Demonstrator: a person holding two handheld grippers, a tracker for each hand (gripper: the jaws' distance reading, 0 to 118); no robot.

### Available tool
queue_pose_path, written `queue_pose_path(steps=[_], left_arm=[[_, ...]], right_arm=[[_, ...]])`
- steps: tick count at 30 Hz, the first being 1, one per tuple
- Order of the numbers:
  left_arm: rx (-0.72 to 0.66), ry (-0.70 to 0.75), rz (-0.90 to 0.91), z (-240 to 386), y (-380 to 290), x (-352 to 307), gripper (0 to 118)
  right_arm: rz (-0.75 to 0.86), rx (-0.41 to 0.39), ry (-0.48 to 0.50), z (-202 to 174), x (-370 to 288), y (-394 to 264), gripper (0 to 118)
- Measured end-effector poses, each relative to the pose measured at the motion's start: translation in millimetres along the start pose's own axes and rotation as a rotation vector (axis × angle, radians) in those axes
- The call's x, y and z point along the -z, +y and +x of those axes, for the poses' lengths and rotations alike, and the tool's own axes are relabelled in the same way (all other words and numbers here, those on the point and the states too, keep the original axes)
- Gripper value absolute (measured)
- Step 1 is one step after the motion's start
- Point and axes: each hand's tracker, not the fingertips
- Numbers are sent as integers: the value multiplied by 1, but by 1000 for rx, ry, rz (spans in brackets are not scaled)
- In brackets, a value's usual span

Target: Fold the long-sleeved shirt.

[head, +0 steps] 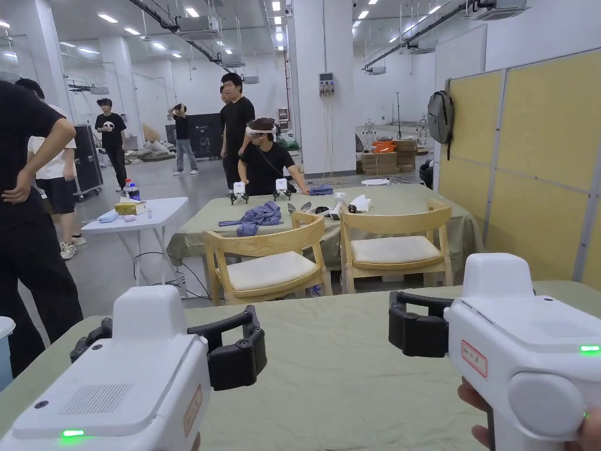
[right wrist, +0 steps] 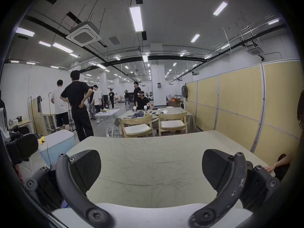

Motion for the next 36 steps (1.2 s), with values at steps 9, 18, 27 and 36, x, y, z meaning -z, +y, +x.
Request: queue_pose_path(steps=[9,18,27,36], left_arm=[[2,7,0,-1,1,1,118],[7,1,0,-2,2,1,118],[6,-1,-1,-2,2,2,118],[2,-2,4,-4,3,0,118]], right_arm=[[3,11,3,0,0,5,118],[-1,-14,-1,-5,1,3,118],[-2,0,6,-4,1,5,118],[1,0,11,-5,1,5,118]])
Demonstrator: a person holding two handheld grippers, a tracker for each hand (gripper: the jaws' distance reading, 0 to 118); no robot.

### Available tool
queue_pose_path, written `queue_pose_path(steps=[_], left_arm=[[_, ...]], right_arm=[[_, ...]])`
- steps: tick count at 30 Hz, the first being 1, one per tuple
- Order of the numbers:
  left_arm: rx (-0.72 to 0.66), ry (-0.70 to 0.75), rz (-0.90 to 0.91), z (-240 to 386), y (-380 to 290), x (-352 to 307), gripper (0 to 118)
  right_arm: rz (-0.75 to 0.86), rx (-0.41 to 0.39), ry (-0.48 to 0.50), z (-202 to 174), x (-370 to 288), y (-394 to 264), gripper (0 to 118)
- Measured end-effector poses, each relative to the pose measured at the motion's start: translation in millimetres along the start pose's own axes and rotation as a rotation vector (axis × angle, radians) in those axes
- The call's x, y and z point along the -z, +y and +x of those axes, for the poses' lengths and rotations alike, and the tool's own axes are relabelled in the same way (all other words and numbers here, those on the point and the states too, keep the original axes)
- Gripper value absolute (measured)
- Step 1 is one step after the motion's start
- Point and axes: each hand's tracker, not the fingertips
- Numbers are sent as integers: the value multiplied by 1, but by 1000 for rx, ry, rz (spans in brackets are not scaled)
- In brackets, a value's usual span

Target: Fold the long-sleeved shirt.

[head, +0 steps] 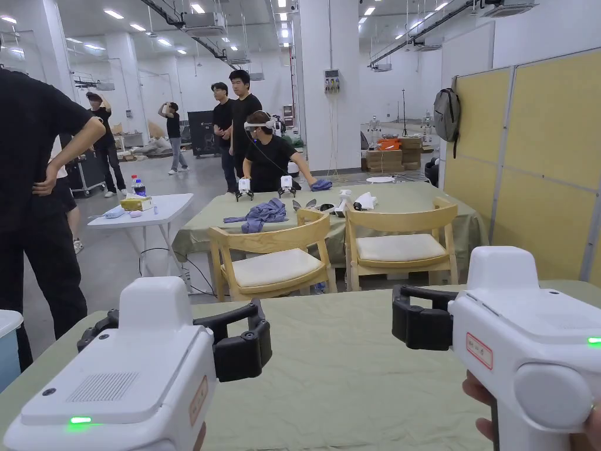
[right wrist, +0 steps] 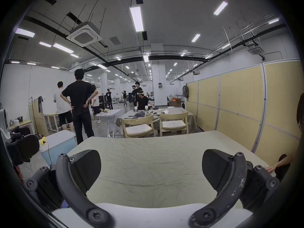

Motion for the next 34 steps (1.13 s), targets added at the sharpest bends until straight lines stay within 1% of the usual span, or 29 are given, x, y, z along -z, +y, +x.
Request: queue_pose_path(steps=[23,32,34], left_arm=[[7,-10,-11,0,-2,-1,118],[2,-13,-8,0,0,-2,118],[1,-14,-12,1,-1,-2,118]], right_arm=[[4,-2,11,-2,-2,0,118],[-8,19,17,1,-1,0,118],[-3,7,9,0,-1,-1,118]])
